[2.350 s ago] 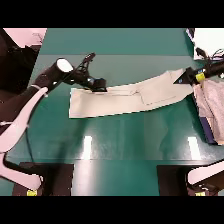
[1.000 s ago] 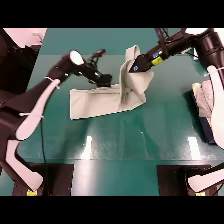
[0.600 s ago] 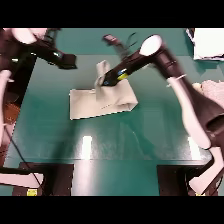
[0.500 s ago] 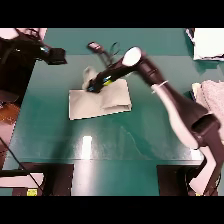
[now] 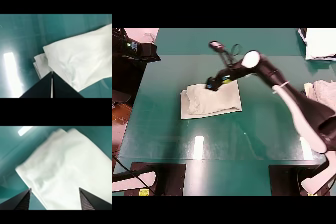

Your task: Fold the shirts.

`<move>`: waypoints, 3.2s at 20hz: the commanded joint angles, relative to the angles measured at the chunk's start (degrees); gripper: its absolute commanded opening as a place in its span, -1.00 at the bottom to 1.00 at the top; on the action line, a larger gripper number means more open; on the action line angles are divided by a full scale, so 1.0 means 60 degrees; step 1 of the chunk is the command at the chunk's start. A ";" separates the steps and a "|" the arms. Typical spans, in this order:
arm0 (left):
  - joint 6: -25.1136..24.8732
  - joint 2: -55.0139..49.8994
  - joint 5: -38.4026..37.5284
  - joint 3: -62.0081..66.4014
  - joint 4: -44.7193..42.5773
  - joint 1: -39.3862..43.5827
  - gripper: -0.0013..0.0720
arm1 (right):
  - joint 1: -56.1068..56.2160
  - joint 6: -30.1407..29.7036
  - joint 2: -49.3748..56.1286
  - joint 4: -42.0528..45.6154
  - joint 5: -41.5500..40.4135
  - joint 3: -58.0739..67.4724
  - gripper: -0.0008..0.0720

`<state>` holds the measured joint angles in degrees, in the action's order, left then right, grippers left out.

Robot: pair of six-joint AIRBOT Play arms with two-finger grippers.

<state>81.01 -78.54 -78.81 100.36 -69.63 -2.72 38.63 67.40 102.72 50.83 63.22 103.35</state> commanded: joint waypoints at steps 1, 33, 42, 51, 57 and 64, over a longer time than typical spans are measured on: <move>0.0000 0.0033 -0.0193 0.0007 0.0171 -0.0047 -0.90 | -0.1749 0.0565 -0.0943 0.0339 0.0958 -0.1785 0.87; 0.0000 0.0033 -0.0499 0.0007 0.0251 0.0707 -0.90 | -0.4142 0.0860 -0.0291 -0.1005 0.1151 -0.1311 -0.94; 0.0000 0.0033 0.1042 0.0007 0.0251 0.2812 -0.90 | -0.9176 0.1887 -0.2856 0.1126 0.1024 -0.1308 -0.94; 0.0000 -0.0026 0.1060 0.0007 0.0288 0.3253 -0.90 | -1.0870 0.1858 -0.3421 0.0470 0.0907 -0.0525 -0.94; -0.0004 -0.0076 0.1020 0.0007 0.0284 0.3253 -0.90 | -1.1602 0.2029 -0.4991 0.2251 0.1934 -0.0342 -0.94; -0.0091 -0.0124 0.0729 0.0007 0.0280 0.3253 -0.90 | -1.2848 0.2517 -0.6645 0.3315 0.2750 -0.3034 -0.93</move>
<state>80.99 -79.22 -73.38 100.36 -67.92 16.78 -35.44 81.65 67.26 68.40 78.11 92.66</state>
